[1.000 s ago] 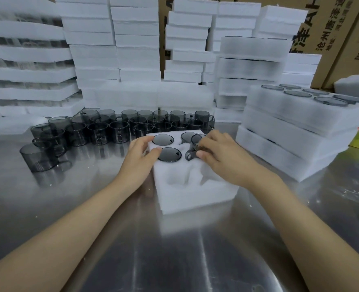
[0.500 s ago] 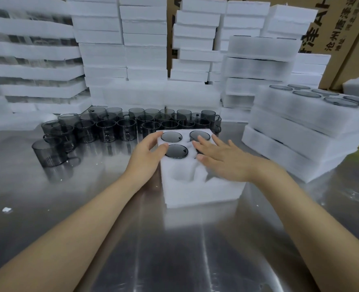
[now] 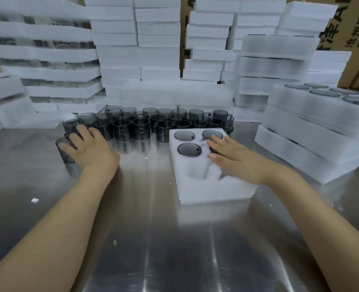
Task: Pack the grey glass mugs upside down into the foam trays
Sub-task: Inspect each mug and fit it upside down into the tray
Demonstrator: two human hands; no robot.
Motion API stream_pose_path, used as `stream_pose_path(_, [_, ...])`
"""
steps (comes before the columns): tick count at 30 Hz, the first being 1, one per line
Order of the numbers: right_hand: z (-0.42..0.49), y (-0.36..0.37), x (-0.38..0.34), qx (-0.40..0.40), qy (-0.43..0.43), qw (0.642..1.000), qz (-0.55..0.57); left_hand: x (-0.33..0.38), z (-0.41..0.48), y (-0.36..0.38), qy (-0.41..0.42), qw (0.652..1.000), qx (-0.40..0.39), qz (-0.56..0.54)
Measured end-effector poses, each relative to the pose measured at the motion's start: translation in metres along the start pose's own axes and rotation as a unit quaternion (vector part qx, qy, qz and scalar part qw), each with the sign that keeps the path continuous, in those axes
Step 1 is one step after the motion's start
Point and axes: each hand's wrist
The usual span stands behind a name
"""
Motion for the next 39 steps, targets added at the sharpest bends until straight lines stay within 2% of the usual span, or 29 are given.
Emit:
stream_pose_path(3, [0.001,0.001,0.002,0.007,-0.003,1.0,0.007,0.001,0.003,-0.003,-0.001,1.0,-0.024,0.018])
stream_pose_path(7, [0.001,0.002,0.003,0.013,-0.005,1.0,0.017,0.02,-0.014,-0.009,0.059,0.998,-0.028,-0.016])
stream_pose_path(10, [0.001,0.002,0.004,0.014,-0.003,1.0,0.021,0.033,-0.03,-0.004,0.111,0.993,-0.004,0.03])
stream_pose_path(13, [0.0,0.002,0.005,0.014,-0.004,1.0,0.025,0.033,-0.03,-0.003,0.127,0.99,0.001,0.063])
stream_pose_path(17, [0.001,0.002,0.005,0.017,-0.008,1.0,0.021,0.027,-0.025,-0.006,0.133,0.991,-0.007,0.026])
stream_pose_path(19, [0.001,0.002,0.005,0.019,-0.01,1.0,0.021,0.026,-0.024,-0.007,0.14,0.989,0.036,-0.007])
stream_pose_path(22, [0.001,0.003,0.006,0.021,-0.009,0.999,0.022,0.022,-0.016,-0.006,0.11,0.987,0.103,-0.058])
stream_pose_path(27, [0.002,0.003,0.007,0.025,-0.008,0.999,0.026,0.009,-0.006,0.006,0.025,0.997,-0.041,-0.067])
stream_pose_path(31, [0.002,0.003,0.007,0.029,-0.011,0.999,0.035,0.011,-0.006,0.005,0.05,0.987,0.008,-0.154])
stream_pose_path(33, [0.002,0.004,0.007,0.035,-0.013,0.999,0.04,0.015,-0.007,0.005,0.099,0.969,0.023,-0.227])
stream_pose_path(35, [0.002,0.004,0.006,0.044,-0.018,0.998,0.052,0.022,-0.01,0.003,0.126,0.928,0.014,-0.351])
stream_pose_path(37, [0.002,0.005,0.004,0.054,-0.019,0.996,0.063,0.032,-0.016,-0.009,0.102,0.85,-0.034,-0.516])
stream_pose_path(38, [0.001,0.005,0.003,0.061,-0.017,0.996,0.067,0.038,-0.021,-0.015,0.097,0.808,-0.05,-0.579])
stream_pose_path(39, [0.001,0.005,0.002,0.07,-0.017,0.995,0.069,0.044,-0.026,-0.023,0.111,0.78,-0.05,-0.614])
Point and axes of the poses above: each hand's wrist, its own z-axis towards the middle knuckle, its own y-axis out of the palm, x = y × z, and after that the axes turned 7 degrees about z, right-handed
